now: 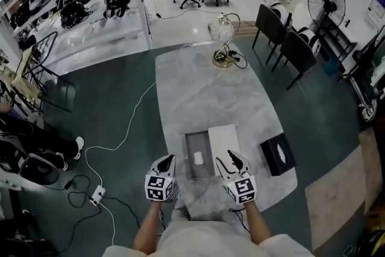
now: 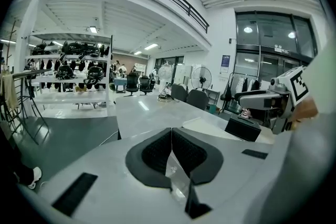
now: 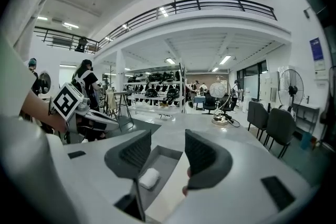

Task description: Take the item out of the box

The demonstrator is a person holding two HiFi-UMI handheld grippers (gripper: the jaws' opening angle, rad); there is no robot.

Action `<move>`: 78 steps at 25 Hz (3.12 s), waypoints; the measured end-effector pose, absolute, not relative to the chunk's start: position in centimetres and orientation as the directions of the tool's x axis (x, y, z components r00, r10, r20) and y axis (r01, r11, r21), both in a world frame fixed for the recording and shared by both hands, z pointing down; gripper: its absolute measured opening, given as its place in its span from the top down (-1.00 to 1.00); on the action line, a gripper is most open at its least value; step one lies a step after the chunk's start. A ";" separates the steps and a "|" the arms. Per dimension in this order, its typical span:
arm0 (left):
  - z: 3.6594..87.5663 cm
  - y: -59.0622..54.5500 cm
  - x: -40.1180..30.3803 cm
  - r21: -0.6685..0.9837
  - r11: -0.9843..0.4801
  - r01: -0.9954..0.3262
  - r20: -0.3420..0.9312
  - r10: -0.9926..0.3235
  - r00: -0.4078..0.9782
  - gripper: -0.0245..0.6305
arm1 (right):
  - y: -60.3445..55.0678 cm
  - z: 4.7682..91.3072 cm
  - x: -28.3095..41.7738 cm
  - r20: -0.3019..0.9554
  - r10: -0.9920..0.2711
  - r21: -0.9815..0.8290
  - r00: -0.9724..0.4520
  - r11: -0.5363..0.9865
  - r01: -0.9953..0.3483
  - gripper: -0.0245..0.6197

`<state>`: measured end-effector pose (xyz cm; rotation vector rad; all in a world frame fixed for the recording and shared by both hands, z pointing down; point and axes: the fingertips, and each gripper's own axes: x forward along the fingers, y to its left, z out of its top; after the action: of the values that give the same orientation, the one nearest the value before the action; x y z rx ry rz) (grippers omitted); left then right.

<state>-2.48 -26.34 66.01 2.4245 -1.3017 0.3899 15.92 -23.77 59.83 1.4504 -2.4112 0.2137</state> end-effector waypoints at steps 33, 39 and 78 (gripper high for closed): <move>73.3 -29.7 -5.3 0.268 -0.506 -0.820 0.485 -0.664 0.569 0.88 | -27.2 68.5 10.7 0.560 -0.691 0.028 -0.457 0.567 -0.823 0.26; 74.0 -29.8 -5.5 0.276 -0.494 -0.825 0.492 -0.664 0.563 0.88 | -27.0 69.7 9.7 0.606 -0.625 0.078 -0.492 0.662 -0.745 0.24; 74.8 -27.9 -6.3 0.292 -0.457 -0.840 0.498 -0.677 0.541 0.88 | -25.0 79.9 6.8 0.934 -0.241 0.284 -0.263 0.949 0.140 -0.17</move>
<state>-6.31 -27.89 74.75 2.2731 -1.2256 0.4262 6.77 -24.99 79.89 0.0751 -1.8013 -0.3632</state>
